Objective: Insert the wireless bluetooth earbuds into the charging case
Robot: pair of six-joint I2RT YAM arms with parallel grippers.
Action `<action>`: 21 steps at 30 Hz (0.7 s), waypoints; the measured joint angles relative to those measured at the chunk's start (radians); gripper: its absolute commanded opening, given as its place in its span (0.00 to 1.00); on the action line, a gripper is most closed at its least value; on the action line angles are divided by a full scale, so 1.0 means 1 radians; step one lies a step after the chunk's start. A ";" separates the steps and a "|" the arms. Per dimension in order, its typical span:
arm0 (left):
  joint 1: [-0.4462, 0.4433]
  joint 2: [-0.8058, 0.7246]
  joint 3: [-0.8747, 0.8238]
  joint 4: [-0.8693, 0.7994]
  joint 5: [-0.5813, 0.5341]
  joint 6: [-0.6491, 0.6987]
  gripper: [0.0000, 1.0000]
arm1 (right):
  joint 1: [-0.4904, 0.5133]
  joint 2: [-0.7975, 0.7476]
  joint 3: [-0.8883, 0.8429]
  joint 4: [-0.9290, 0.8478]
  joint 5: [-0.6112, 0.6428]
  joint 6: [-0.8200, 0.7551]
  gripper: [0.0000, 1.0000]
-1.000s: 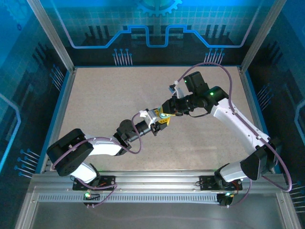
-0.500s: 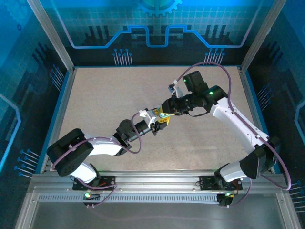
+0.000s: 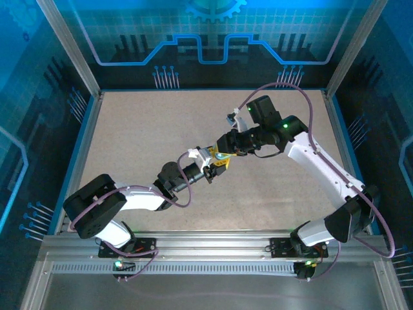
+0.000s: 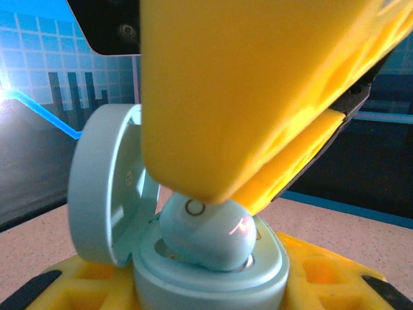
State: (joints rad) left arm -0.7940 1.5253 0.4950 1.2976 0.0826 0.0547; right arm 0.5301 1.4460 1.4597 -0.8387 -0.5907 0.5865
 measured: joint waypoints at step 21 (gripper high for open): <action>0.000 -0.013 0.000 0.024 0.026 -0.003 0.36 | -0.094 -0.174 0.026 0.055 0.137 0.003 0.45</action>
State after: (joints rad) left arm -0.7940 1.5127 0.4950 1.3220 0.1085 0.0513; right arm 0.4358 1.2724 1.4857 -0.7837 -0.4534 0.5892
